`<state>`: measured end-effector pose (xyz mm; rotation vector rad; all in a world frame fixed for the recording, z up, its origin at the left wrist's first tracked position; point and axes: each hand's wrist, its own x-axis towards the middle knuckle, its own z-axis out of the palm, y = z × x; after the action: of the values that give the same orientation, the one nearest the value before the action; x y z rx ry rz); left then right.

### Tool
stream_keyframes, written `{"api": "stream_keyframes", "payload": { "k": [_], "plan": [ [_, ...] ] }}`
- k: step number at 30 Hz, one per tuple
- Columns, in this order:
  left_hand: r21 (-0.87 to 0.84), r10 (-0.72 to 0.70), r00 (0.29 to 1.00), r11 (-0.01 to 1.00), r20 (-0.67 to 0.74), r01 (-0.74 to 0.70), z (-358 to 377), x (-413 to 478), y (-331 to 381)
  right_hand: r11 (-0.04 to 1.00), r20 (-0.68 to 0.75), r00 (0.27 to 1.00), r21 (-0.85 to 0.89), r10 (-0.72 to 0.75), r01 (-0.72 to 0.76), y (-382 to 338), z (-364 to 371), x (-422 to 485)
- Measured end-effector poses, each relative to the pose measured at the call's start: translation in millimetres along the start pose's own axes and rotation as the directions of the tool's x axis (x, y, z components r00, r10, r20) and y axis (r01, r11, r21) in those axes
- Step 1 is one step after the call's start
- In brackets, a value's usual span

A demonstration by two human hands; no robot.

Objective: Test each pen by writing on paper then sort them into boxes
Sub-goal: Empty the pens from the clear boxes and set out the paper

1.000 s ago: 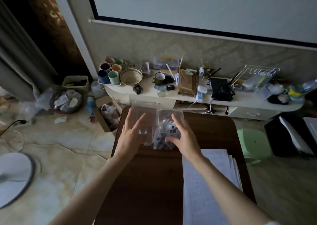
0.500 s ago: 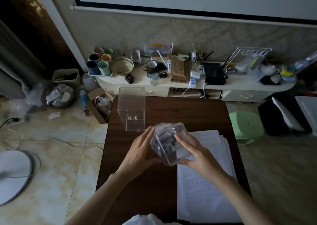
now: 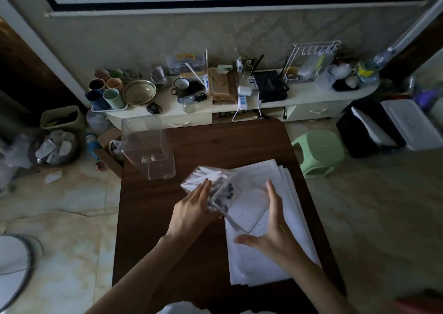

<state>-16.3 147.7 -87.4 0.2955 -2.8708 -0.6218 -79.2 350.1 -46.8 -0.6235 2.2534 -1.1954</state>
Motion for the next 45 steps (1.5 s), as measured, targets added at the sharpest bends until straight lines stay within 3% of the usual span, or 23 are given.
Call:
{"api": "stream_keyframes", "payload": {
  "k": [4, 8, 13, 16, 21, 26, 31, 35, 45],
  "plan": [
    [0.043, -0.004, 1.0, 0.999, 0.029, 0.003, -0.5, 3.3, 7.9, 0.999, -0.031, 0.999, -0.037, -0.028, 0.027, 6.9, -7.7, 7.6],
    [0.003, 0.136, 0.969, 0.99, 0.208, -0.14, -4.7, 20.6, -15.6, 1.0, 0.03, 0.999, -0.013, 0.013, -0.012, 20.0, -28.4, 14.0],
    [-0.053, 0.268, 0.822, 0.958, 0.502, -0.281, 1.3, 72.2, -21.0, 0.999, 0.097, 0.995, -0.045, 0.004, 0.001, 29.8, -55.3, 21.4],
    [-0.026, 0.254, 0.73, 0.951, 0.634, -0.308, 9.0, 93.4, -14.6, 0.996, 0.119, 0.992, -0.092, 0.031, -0.02, 39.2, -67.7, 23.3],
    [0.062, 0.326, 0.762, 0.901, 0.559, -0.43, 29.9, 92.4, -17.3, 0.972, 0.158, 0.986, -0.233, 0.044, -0.006, 53.7, -84.9, 24.2],
    [0.164, 0.267, 0.844, 0.911, 0.466, -0.379, 32.8, 63.2, -22.3, 0.943, 0.289, 0.956, -0.33, 0.057, 0.043, 58.6, -88.7, 38.1],
    [0.309, 0.178, 0.869, 0.886, 0.463, -0.346, 35.6, 46.8, -14.6, 0.892, 0.4, 0.909, -0.444, 0.115, 0.082, 72.4, -82.6, 54.4],
    [0.418, 0.097, 0.879, 0.852, 0.466, -0.316, 33.8, 40.5, -10.5, 0.902, 0.425, 0.9, -0.421, 0.1, 0.099, 83.5, -69.0, 61.5],
    [0.455, 0.057, 0.9, 0.848, 0.433, -0.272, 23.4, 18.8, -20.3, 0.944, 0.484, 0.875, -0.297, 0.019, 0.144, 94.6, -51.8, 63.6]
  ]
}}
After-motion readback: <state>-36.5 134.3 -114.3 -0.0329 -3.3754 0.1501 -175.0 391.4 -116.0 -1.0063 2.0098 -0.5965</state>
